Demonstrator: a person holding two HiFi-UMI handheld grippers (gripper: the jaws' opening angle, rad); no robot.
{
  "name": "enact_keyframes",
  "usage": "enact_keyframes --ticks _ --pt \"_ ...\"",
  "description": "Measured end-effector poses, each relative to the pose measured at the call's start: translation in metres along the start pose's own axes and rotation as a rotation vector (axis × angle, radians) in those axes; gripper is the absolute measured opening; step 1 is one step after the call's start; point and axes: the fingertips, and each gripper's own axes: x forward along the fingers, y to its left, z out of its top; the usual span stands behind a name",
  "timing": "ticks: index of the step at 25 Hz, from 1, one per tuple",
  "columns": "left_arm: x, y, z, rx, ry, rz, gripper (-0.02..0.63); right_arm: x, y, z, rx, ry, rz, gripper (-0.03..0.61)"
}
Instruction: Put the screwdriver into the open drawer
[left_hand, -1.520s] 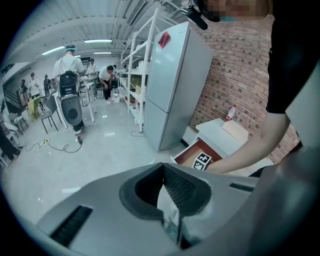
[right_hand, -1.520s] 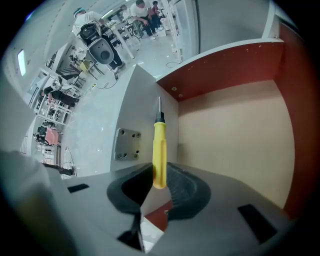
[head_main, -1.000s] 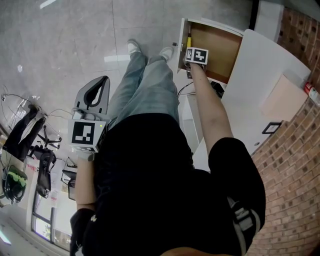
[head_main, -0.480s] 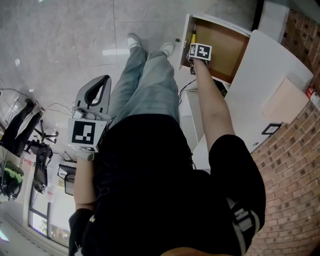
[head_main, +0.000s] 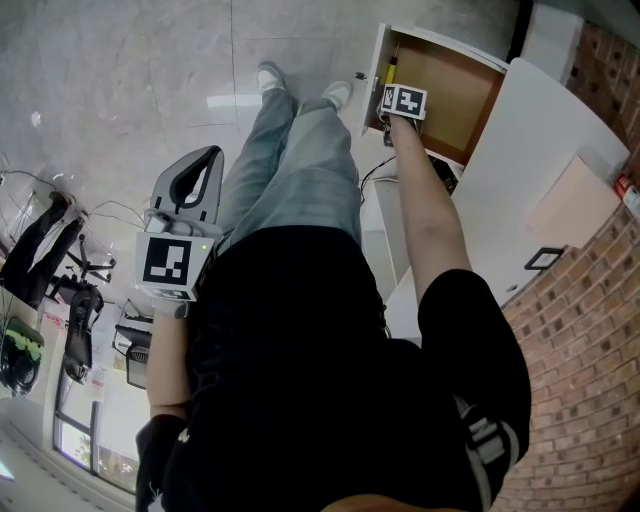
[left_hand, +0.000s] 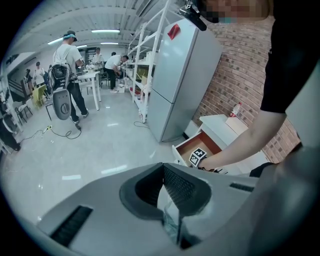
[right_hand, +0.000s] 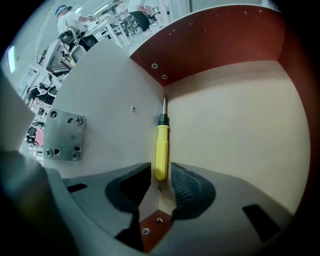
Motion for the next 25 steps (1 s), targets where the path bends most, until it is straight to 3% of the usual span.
enact_keyframes --ticks 3,10,18,25 --pt "-0.002 -0.001 0.003 0.0 -0.013 0.001 0.005 -0.007 0.001 -0.001 -0.005 -0.002 -0.003 0.157" --pt "-0.01 -0.009 0.018 0.007 -0.061 0.002 0.005 -0.044 0.007 0.008 -0.041 -0.067 -0.01 0.15" --pt "-0.026 -0.014 0.038 0.013 -0.126 0.018 0.005 -0.1 0.031 0.023 -0.104 -0.176 0.014 0.101" --pt "-0.043 -0.016 0.065 0.032 -0.199 0.049 0.005 -0.173 0.069 0.061 -0.173 -0.322 0.078 0.017"
